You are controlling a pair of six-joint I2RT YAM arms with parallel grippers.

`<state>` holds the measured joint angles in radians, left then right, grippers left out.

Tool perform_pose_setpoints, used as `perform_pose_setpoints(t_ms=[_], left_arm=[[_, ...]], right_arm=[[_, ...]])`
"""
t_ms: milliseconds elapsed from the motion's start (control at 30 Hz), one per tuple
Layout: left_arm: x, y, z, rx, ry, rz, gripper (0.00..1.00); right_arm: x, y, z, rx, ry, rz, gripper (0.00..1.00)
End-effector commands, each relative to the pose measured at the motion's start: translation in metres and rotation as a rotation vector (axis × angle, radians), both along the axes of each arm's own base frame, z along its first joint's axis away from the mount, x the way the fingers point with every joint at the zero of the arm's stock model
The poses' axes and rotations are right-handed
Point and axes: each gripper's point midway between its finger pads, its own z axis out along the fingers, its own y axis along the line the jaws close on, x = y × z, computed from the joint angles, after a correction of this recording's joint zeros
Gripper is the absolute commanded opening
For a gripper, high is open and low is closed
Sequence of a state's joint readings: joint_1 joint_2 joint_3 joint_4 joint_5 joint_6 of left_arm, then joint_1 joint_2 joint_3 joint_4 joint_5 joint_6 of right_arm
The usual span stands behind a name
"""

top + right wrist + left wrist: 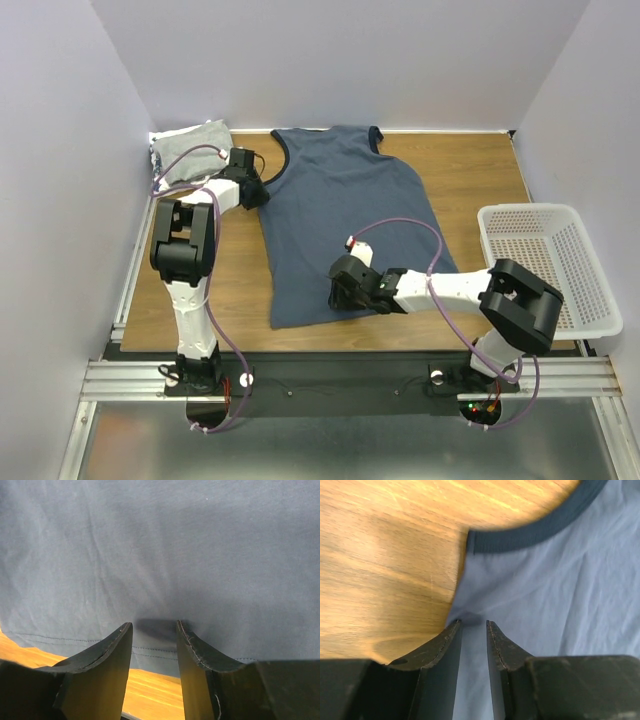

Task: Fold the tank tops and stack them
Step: Flatten the tank top out

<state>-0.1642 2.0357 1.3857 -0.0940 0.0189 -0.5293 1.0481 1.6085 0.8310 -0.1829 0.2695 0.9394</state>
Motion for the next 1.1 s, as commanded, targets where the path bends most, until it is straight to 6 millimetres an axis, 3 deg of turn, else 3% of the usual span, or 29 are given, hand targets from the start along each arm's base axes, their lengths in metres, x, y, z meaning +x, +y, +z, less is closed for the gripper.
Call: perform_pose_setpoints(t_ms=[0,233,433,467,567,633,667,700,733,767,867,1000,1067], left_arm=[[0.007,0.009,0.004,0.07,0.002,-0.006,0.38],[0.011,0.011,0.004,0.09,0.012,-0.025,0.38],[0.021,-0.004,0.053,0.024,-0.104,-0.083,0.41],[0.023,-0.005,0.07,0.018,-0.139,-0.085,0.44],[0.024,0.004,0.092,0.033,-0.183,-0.05,0.45],[0.023,0.023,0.099,0.072,-0.188,0.02,0.45],[0.022,0.03,0.099,0.084,-0.185,0.04,0.45],[0.02,0.042,0.093,0.096,-0.161,0.072,0.45],[0.02,0.045,0.085,0.089,-0.144,0.075,0.44],[0.019,0.046,0.08,0.08,-0.134,0.073,0.43],[0.018,0.046,0.062,0.057,-0.1,0.044,0.39],[0.017,0.036,0.042,0.037,-0.055,-0.026,0.38],[0.017,0.036,0.036,0.043,-0.048,-0.035,0.39]], right_arm=[[-0.014,-0.026,-0.019,-0.096,0.046,-0.007,0.47],[-0.01,-0.014,-0.003,-0.061,0.024,0.027,0.49],[-0.002,0.004,0.042,0.025,-0.051,0.092,0.56],[-0.001,0.007,0.047,0.034,-0.059,0.099,0.56],[0.002,0.02,0.068,0.05,-0.1,0.129,0.56],[0.0,0.038,0.085,0.056,-0.137,0.162,0.56],[-0.002,0.045,0.089,0.053,-0.149,0.178,0.56],[-0.012,0.055,0.081,0.018,-0.144,0.21,0.55],[-0.012,0.073,0.097,0.039,-0.173,0.233,0.55],[-0.016,0.08,0.081,-0.015,-0.166,0.249,0.55],[-0.033,0.121,0.089,-0.009,-0.192,0.323,0.51],[-0.049,0.15,0.06,-0.097,-0.195,0.387,0.5],[-0.052,0.16,0.061,-0.111,-0.215,0.395,0.48]])
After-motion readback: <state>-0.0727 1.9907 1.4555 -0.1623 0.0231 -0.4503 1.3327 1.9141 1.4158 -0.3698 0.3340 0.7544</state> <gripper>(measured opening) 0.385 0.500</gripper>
